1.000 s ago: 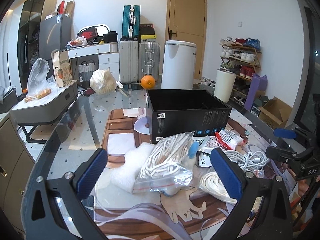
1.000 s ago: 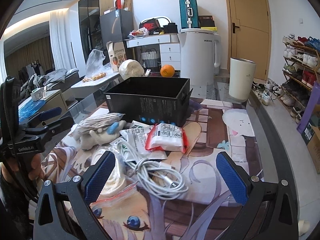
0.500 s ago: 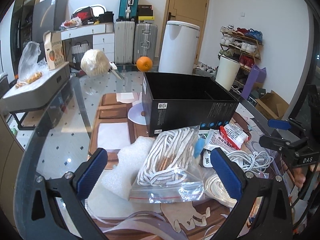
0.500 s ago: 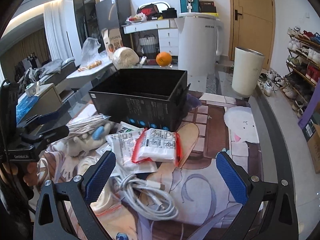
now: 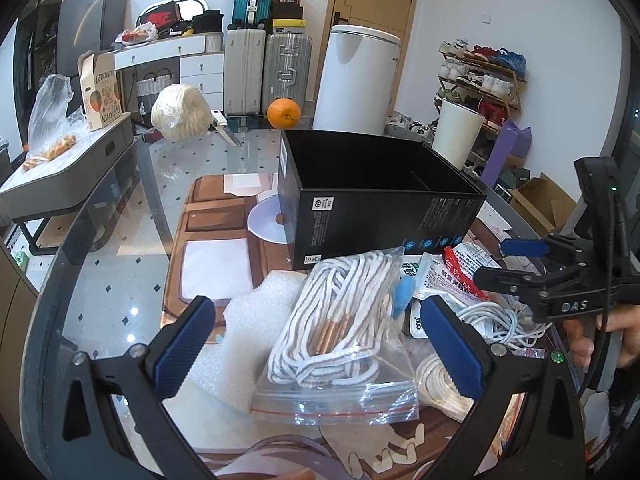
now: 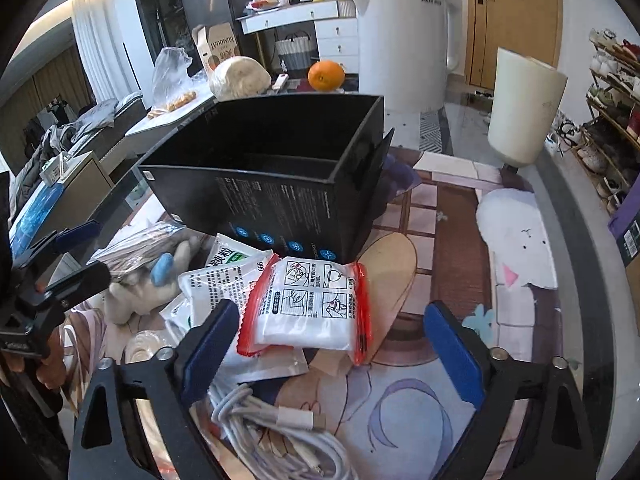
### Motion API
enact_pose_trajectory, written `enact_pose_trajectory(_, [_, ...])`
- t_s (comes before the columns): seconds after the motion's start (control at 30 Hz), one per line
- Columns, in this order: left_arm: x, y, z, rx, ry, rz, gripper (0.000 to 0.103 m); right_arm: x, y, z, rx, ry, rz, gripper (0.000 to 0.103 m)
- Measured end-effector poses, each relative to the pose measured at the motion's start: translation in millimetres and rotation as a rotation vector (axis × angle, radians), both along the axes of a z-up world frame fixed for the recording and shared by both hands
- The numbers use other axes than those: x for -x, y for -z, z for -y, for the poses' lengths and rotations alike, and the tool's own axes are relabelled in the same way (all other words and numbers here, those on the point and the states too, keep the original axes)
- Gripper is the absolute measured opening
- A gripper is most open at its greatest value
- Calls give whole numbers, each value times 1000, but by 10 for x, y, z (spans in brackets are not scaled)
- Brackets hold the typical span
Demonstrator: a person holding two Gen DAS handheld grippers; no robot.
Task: Organize soft objects
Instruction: 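Grasp the white-red wipes packet with the right tool while the left tool grasps the rope zip bag, then lift the wipes packet with the right tool while the left tool lifts the zip bag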
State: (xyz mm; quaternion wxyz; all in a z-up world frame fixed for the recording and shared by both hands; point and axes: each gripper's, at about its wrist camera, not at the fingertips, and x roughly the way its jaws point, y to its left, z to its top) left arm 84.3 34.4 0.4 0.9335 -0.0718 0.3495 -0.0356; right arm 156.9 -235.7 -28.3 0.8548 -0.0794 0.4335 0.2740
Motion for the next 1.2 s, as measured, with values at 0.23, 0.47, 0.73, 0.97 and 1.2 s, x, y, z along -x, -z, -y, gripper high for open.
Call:
enact_pose_trajectory(0.23, [-8, 13, -9, 25, 27, -9, 99, -78, 95, -43, -10, -4, -59, 76])
enact_pose_trajectory(0.47, [-29, 59, 36, 35, 70, -32, 90, -100, 124, -35, -3, -2, -64, 74])
enact_pose_trajectory(0.73, [-29, 69, 26, 52, 84, -35, 61, -83, 124, 18, -13, -8, -67, 71])
enact_pose_trajectory(0.97, [26, 80, 133, -10, 100, -15, 50, -49, 119, -8, -7, -27, -53, 55])
enact_pose_trajectory(1.2, [80, 29, 135, -20, 100, 16, 27, -16, 88, -4, -6, -29, -26, 49])
